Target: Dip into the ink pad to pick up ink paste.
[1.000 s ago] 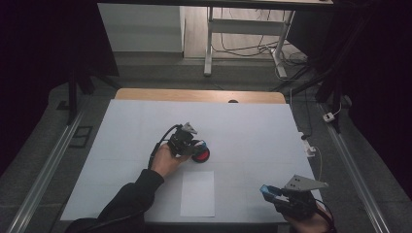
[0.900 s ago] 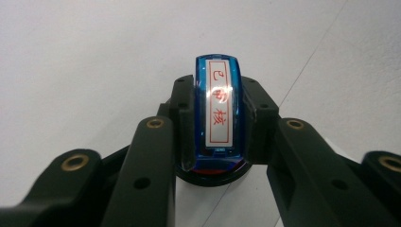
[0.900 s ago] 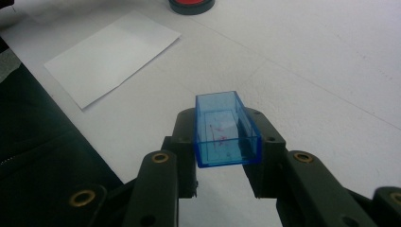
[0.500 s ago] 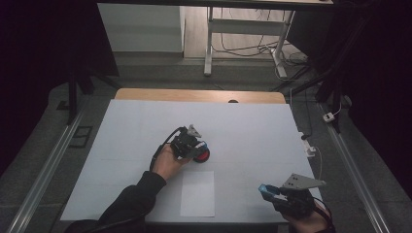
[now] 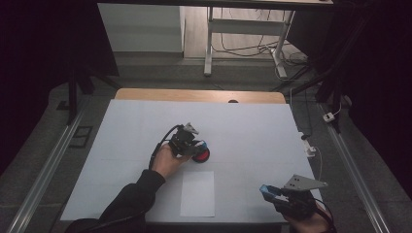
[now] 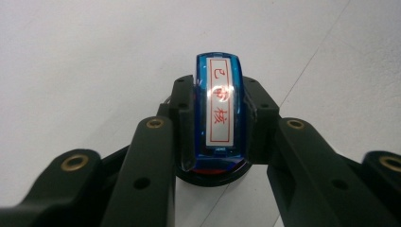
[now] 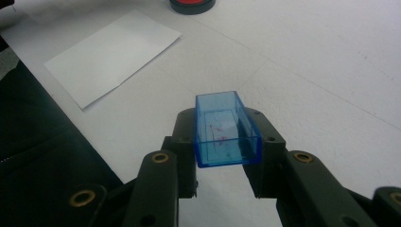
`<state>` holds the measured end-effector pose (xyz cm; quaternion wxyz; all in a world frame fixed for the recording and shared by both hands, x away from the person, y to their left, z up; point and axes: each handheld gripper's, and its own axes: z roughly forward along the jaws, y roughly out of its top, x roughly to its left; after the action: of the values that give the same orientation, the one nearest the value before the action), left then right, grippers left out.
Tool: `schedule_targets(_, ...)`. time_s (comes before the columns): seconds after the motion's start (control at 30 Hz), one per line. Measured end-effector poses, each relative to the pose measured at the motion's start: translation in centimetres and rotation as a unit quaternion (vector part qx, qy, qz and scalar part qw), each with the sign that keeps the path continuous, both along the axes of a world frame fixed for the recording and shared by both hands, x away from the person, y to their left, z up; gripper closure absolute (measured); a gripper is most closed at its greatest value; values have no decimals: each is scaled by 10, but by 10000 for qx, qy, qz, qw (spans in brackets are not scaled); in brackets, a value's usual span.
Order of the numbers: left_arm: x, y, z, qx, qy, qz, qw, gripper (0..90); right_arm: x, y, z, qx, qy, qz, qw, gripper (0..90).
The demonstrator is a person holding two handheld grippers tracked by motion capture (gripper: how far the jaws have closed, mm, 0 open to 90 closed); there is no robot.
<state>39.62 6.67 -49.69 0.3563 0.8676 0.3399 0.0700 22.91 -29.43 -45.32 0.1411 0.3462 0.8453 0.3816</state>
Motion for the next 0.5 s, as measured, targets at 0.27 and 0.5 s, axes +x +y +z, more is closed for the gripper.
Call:
schedule_targets(0.27,-1,2,-2,-97,-15,23,9999,704,0,0,0,6,0,-22,10000,682)
schedule_targets(0.5,-3,0,-1,16,-143,-21,9999,703,0,-1,0,20,11,-11,10000,682)
